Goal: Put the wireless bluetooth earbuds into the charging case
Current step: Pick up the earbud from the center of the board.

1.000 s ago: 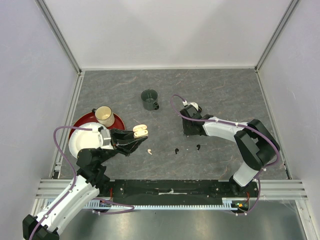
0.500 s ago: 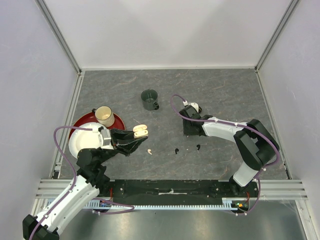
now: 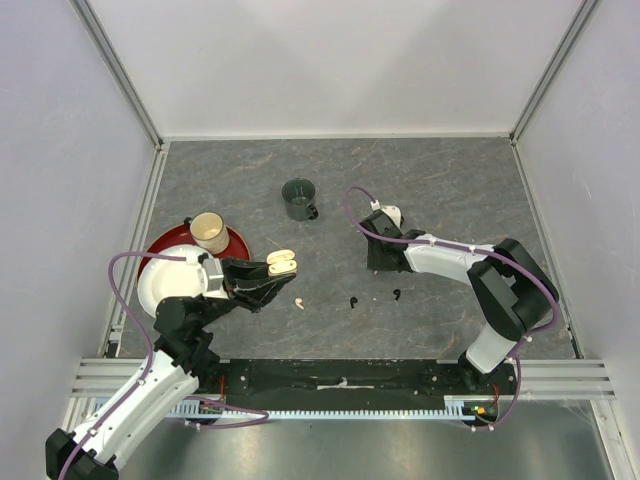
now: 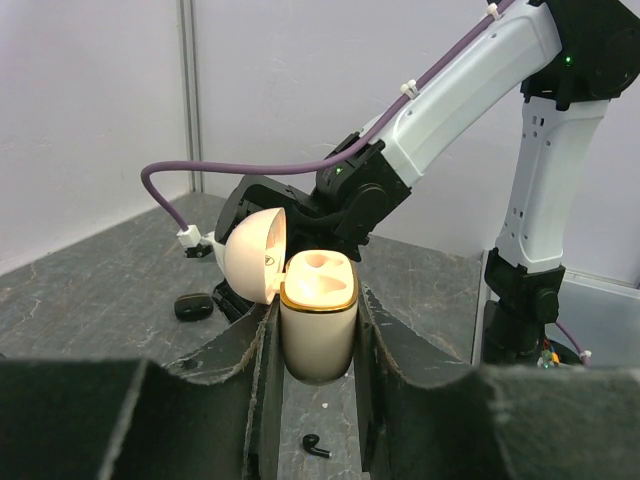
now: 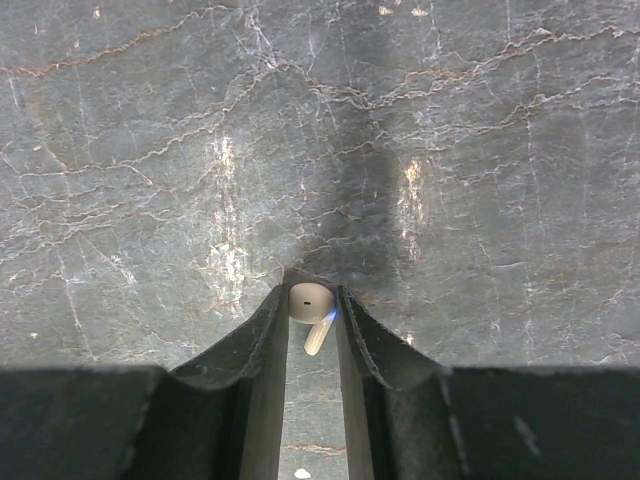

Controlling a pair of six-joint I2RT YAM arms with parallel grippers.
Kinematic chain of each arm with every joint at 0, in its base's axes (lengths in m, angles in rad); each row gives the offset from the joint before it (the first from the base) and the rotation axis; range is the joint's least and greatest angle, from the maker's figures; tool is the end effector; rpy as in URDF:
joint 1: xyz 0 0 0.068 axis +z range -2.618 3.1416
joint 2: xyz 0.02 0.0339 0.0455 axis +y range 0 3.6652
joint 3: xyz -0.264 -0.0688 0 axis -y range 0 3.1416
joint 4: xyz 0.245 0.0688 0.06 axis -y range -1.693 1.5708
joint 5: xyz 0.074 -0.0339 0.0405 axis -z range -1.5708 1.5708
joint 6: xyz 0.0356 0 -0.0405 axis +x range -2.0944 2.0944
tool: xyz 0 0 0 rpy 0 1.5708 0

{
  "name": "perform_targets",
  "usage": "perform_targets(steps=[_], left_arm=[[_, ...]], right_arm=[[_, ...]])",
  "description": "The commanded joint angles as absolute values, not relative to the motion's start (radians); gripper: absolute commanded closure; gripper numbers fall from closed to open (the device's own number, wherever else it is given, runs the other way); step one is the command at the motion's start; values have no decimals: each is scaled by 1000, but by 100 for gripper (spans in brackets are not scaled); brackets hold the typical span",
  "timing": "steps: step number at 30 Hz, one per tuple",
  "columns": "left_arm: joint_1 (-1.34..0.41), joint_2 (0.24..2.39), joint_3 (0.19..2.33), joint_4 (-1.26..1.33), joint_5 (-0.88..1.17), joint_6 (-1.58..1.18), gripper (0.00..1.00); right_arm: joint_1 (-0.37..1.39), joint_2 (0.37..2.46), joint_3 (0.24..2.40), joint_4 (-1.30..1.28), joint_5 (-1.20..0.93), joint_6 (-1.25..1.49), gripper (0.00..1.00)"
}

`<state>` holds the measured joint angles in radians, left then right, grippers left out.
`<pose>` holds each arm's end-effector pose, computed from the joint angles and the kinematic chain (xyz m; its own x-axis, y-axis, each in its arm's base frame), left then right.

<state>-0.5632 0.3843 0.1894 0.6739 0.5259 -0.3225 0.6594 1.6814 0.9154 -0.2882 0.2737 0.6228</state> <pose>0.0921 -0.0793 0.2722 0.1039 -0.3898 -0.9150 0.9187 0.3900 -0.0618 0.2594 0.1889 0.1551 -0.8407 0.0589 -0.5383 0.0075 0.9952 0.0972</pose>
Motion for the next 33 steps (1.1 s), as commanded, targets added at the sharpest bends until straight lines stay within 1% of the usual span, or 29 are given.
perform_targets(steps=[1,2,7,8,12,16,18,24,30,33], left_arm=[[-566,380,186,683,515,-307,98],[-566,380,186,683,514,-308,98],[-566,385,187,687,515,-308,98],[-566,385,187,686,515,-308,98],[-566,396,189,696,515,-313,98],[-566,411,195,699,511,-319,98],[-566,422,198,701,511,-319,98],[-566,437,201,706,469,-339,98],[-566,457,209,724,454,-350,98],[-566,477,216,732,456,-356,98]], right_arm=[[664,1718,880,-377,261,635,72],[664,1717,882,-379,259,634,77],[670,1686,891,-376,262,612,80],[672,1675,897,-373,262,606,82],[704,1554,908,-344,308,572,86],[799,1404,907,-264,429,540,88],[839,1321,910,-241,523,514,88],[974,1146,911,-154,704,445,92],[1149,1028,894,47,850,322,93],[1235,1006,897,130,905,256,96]])
